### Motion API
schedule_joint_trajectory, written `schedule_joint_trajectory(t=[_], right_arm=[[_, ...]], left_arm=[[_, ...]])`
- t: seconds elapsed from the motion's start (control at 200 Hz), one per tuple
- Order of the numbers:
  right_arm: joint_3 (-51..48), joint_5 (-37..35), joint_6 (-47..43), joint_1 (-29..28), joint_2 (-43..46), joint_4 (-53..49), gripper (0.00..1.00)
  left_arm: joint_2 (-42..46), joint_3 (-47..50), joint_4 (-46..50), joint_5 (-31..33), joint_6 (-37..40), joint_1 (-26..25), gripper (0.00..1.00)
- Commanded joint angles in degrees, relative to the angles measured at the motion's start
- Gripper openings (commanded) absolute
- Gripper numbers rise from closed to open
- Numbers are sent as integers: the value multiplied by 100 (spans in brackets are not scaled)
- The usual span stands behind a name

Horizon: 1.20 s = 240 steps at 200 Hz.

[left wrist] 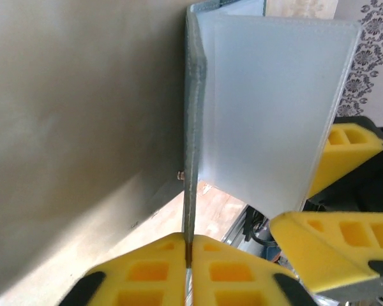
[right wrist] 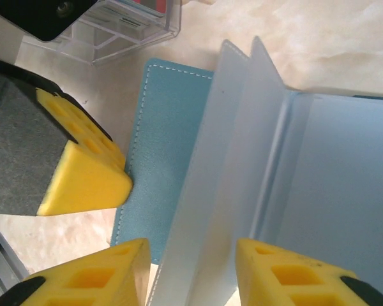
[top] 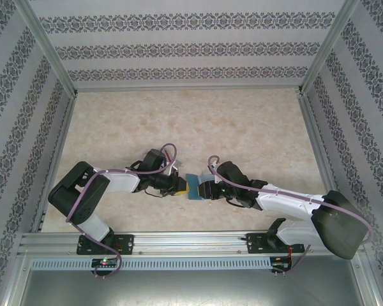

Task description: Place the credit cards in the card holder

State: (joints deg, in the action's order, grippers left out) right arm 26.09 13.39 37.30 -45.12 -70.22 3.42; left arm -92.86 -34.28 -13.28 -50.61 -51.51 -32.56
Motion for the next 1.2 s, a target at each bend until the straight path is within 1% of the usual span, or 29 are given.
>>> schedule_joint_trajectory(t=[0.0,0.065,0.16,0.225,0.34,0.455,0.625,0.804,0.824,0.849,0.899,0.969,1.059,1.099,1.134,1.194], right_arm=[[-75,33,-25,51,35,-24,37],[-76,4,-21,59,17,-44,34],[-78,25,5,58,6,-8,34],[-75,71,-8,61,-12,20,34],[-34,132,-40,59,-91,35,32],[32,229,-37,39,-289,90,33],[121,253,-30,-5,-578,86,38],[153,294,-51,-30,-664,89,52],[151,305,-68,-34,-669,83,53],[158,325,-88,-32,-677,76,55],[173,344,-109,-41,-686,65,58],[202,423,-144,-50,-662,82,59],[213,454,-144,-46,-521,108,61],[204,413,-133,-38,-428,87,62],[189,375,-127,-19,-333,63,62],[146,344,-91,19,-170,48,62]], left_arm=[[112,-103,384,115,178,-18,22],[102,-142,455,126,219,-16,26],[132,-187,481,158,205,-14,34],[141,-235,520,194,227,-14,40],[115,-387,620,232,267,-22,46],[104,-454,611,255,237,-14,53],[54,-570,620,296,195,-19,58],[31,-723,782,348,260,-14,61],[31,-743,822,376,291,-14,64],[11,-776,878,413,323,-14,69],[-25,-825,924,430,360,-16,70],[-64,-864,929,468,366,-14,70],[-124,-889,992,558,421,-16,64],[-152,-915,1085,617,476,-16,57],[-178,-944,1192,670,529,-22,48],[-198,-958,1277,728,595,-15,36]])
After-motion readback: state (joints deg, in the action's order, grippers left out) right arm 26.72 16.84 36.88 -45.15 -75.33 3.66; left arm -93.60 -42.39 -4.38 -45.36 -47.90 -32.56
